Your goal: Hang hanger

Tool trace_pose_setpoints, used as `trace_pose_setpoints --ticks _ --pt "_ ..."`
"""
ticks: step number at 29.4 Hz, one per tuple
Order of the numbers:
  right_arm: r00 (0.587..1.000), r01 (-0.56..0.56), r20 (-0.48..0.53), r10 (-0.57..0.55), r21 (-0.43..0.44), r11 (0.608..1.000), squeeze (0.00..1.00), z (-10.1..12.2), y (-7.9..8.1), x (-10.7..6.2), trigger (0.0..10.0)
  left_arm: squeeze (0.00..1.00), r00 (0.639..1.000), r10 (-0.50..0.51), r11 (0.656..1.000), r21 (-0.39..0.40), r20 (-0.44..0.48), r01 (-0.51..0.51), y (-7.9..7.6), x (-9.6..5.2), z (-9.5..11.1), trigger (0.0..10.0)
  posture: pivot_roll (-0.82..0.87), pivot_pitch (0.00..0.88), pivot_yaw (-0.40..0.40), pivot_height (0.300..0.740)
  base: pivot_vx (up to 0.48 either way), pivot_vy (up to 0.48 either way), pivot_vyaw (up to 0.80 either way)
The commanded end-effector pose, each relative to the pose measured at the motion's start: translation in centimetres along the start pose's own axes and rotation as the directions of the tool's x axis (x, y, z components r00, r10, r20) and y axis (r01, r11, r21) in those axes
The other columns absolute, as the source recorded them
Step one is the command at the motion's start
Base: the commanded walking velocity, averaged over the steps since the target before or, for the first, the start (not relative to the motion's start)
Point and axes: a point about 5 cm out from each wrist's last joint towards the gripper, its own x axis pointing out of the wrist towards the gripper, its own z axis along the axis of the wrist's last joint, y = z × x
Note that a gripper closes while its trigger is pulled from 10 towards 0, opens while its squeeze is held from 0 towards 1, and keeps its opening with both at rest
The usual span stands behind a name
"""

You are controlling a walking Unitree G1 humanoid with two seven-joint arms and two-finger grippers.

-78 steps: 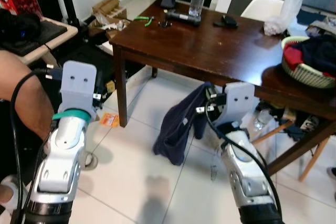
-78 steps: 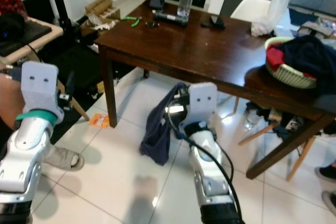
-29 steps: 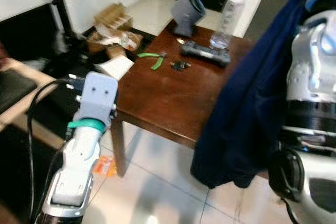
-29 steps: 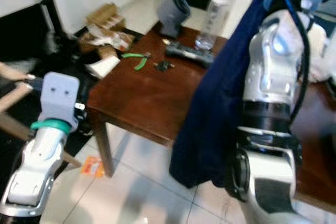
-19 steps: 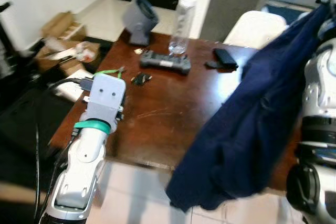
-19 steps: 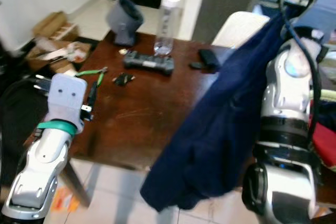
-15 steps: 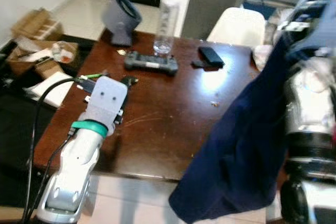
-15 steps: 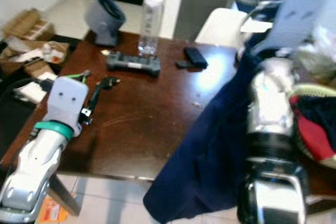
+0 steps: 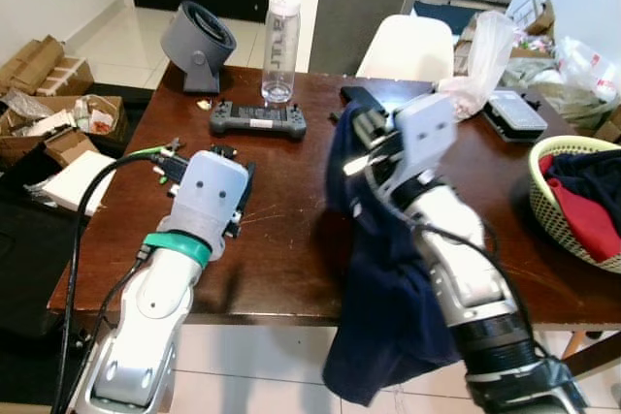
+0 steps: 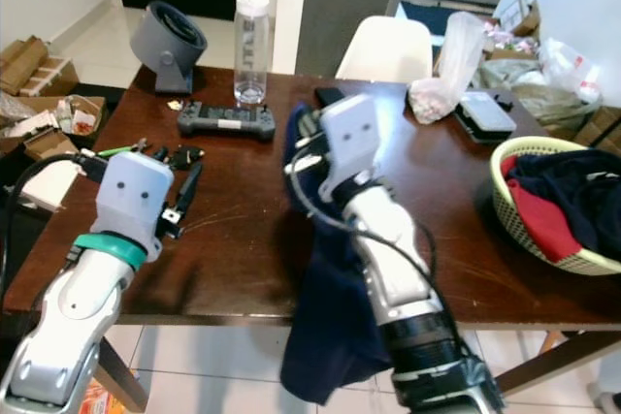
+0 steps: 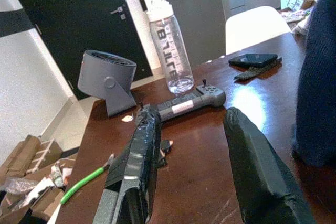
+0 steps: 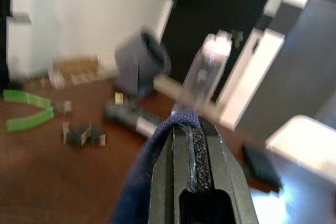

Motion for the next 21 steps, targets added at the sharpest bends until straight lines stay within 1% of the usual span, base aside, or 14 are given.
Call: trace_pose_setpoints --ticks 1,3,4,10,14,18,20,21 --pt "1.000 0.011 -0.026 -0.012 -0.024 1.000 0.00 -0.7 0.2 0.0 10.0 0.00 1.000 0.014 1.000 -0.001 -0.028 -0.014 0.1 -0.2 -0.3 10.0 0.09 0.051 -0.018 0.740 0.000 0.000 0.00" --pt "0.999 0.010 -0.032 -0.011 -0.018 1.000 0.00 -0.8 0.4 0.0 10.0 0.00 0.999 0.019 1.000 -0.006 -0.032 -0.019 0.1 -0.3 -0.4 10.0 0.09 0.052 -0.018 0.740 0.000 0.000 0.00" --pt "0.999 0.009 -0.032 -0.009 0.001 1.000 0.00 -0.7 0.5 0.0 10.0 0.00 0.999 0.022 1.000 -0.009 -0.036 -0.023 0.2 -0.3 -0.4 10.0 0.08 0.055 -0.019 0.740 0.000 0.000 0.00" --pt "0.999 -0.007 -0.033 0.009 0.037 0.999 0.00 -0.3 0.8 -0.2 10.0 0.00 0.999 0.022 0.999 -0.035 -0.041 -0.023 0.0 -0.4 -0.4 10.0 0.08 0.057 -0.018 0.740 0.000 0.000 0.00" --pt "1.000 0.000 -0.030 0.001 0.041 0.999 0.00 -0.4 0.8 -0.4 10.0 0.00 0.998 0.029 0.998 -0.059 -0.046 -0.032 0.1 -0.4 -0.5 10.0 0.08 0.055 -0.016 0.740 0.000 0.000 0.00" --pt "1.000 0.009 -0.027 -0.009 0.030 1.000 0.00 -0.6 0.8 -0.4 10.0 0.00 0.998 0.030 0.999 -0.043 -0.058 -0.032 0.2 -0.4 -0.6 10.0 0.08 0.053 -0.013 0.740 0.000 0.000 0.00" --pt "0.999 0.012 -0.039 -0.011 0.022 1.000 0.00 -1.0 0.9 -0.5 10.0 0.00 0.998 0.024 0.998 -0.049 -0.060 -0.027 0.1 -0.4 -0.6 10.0 0.08 0.053 -0.014 0.740 0.000 0.000 0.00" --pt "0.999 0.008 -0.053 -0.006 0.033 0.999 0.00 -1.4 1.1 -0.4 10.0 0.00 0.998 0.006 0.999 -0.054 -0.067 -0.010 -0.1 -0.5 -0.7 10.0 0.08 0.056 -0.012 0.740 0.000 0.000 0.00"
